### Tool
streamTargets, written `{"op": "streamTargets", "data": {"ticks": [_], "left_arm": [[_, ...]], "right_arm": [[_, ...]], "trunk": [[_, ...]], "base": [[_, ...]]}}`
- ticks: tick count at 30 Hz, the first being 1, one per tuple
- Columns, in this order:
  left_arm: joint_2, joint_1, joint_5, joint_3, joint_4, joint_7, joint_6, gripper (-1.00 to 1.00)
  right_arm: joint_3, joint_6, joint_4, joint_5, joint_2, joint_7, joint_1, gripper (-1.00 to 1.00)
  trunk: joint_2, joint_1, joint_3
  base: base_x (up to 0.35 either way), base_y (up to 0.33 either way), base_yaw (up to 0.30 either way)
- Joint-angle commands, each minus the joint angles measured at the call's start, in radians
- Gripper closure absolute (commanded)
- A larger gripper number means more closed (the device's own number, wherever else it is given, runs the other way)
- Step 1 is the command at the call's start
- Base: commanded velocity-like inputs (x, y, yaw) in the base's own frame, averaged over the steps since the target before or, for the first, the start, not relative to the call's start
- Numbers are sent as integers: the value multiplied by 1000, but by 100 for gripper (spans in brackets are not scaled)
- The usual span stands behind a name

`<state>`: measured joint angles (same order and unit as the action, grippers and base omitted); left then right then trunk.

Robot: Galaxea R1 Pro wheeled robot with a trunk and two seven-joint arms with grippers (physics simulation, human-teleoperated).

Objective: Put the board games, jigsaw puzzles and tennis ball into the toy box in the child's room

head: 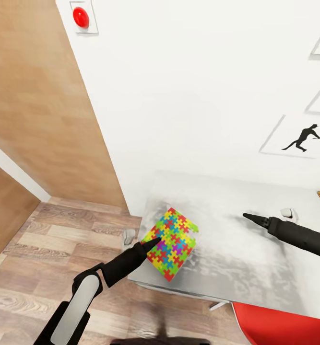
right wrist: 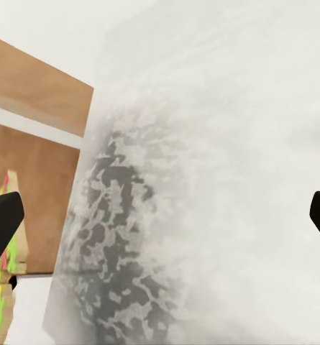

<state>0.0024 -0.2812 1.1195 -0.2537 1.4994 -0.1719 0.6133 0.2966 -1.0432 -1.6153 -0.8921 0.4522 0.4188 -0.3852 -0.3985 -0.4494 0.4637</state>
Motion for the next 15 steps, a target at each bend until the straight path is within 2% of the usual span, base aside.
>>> {"op": "streamTargets", "data": {"ticks": [1,8,15], "left_arm": [[1,6,2,-2,13,14,6,100],[2,30,3,-5,48,50,20,100],[3,40,3,-4,57,57,24,100]], "right_arm": [[1,-4,0,10,0,11,-1,-100],[0,-4,0,10,0,12,0,-100],[-1,-4,0,10,0,12,0,-100]], "trunk": [[-2,-1,0],[-2,-1,-11],[-2,-1,-23]], "base": [[0,0,-61],[0,0,-62],[0,0,-62]]}}
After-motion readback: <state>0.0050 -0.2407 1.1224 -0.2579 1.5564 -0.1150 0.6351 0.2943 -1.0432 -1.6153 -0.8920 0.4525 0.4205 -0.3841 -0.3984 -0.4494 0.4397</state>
